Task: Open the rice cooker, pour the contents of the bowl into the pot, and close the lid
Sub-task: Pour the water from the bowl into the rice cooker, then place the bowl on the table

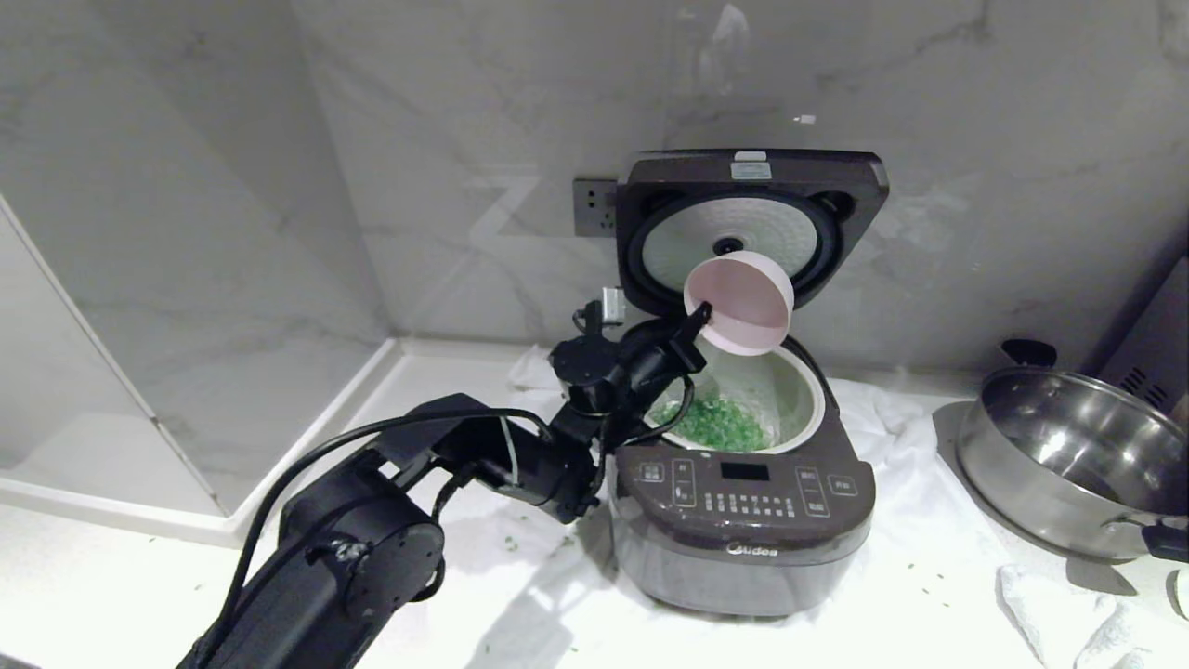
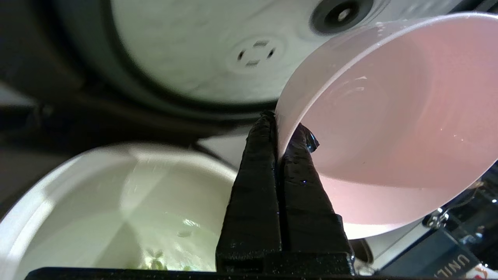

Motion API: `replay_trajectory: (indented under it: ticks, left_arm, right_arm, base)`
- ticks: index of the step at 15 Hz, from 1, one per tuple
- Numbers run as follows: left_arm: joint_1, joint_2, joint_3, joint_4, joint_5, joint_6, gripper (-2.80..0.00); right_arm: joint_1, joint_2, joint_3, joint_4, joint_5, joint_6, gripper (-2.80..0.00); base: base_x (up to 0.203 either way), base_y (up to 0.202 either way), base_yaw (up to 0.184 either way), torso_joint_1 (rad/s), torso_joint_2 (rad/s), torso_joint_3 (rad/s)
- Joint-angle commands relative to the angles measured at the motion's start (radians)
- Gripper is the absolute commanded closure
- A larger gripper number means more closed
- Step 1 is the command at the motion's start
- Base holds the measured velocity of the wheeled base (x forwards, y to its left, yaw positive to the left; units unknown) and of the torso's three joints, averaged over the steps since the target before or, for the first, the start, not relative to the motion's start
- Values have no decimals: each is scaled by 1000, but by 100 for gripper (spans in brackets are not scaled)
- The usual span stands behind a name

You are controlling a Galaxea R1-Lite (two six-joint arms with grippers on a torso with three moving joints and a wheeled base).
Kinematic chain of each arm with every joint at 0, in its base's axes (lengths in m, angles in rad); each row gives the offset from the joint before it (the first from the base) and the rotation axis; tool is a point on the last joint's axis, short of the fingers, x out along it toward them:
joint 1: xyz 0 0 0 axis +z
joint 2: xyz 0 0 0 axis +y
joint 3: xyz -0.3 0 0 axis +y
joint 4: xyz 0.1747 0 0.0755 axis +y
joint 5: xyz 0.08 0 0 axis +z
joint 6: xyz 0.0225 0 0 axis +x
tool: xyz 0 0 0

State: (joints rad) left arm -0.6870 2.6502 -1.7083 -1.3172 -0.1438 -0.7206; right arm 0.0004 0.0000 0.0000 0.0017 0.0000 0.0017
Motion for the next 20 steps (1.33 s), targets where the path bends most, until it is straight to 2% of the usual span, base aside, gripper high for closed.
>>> replay_trajectory:
  ticks: [1,6,7,8,9,10,11,12,15,17,20]
  left_arm:
    - [10,-142,105,-8,-13,-5,0]
    - [74,-384,346,4,-96,4,0]
    - [94,-431,398,19,-125,29,0]
    - [118,-479,466,56,-148,101,0]
    - [147,-530,535,130,-160,214,0]
    - [177,-581,594,216,-164,295,0]
    - [213,-638,642,308,-166,347,0]
    - [251,-696,673,413,-167,370,0]
    - [352,-859,694,911,-169,446,0]
    - [404,-959,679,1196,-168,507,0]
    - [459,-1018,565,1636,-165,539,0]
  right_arm:
    - [0,0,2,1,0,0,0]
    - [1,0,2,1,0,0,0]
    - [1,0,2,0,0,0,0]
    - [1,0,2,0,0,0,0]
    - [1,0,2,1,0,0,0]
    - [1,0,2,1,0,0,0]
    - [1,0,2,0,0,0,0]
    - [1,0,2,1,0,0,0]
    - [1,0,2,0,0,0,0]
    - [1,0,2,1,0,0,0]
    - [1,0,2,0,0,0,0]
  base:
    - [0,0,0,0,0,0]
    - [0,0,0,0,0,0]
    - [0,0,0,0,0,0]
    - [0,0,0,0,0,0]
    - [0,0,0,0,0,0]
    - [0,0,0,0,0,0]
    - [0,0,0,0,0,0]
    - [0,0,0,0,0,0]
    - [0,0,0,0,0,0]
    - [0,0,0,0,0,0]
    - [0,0,0,0,0,0]
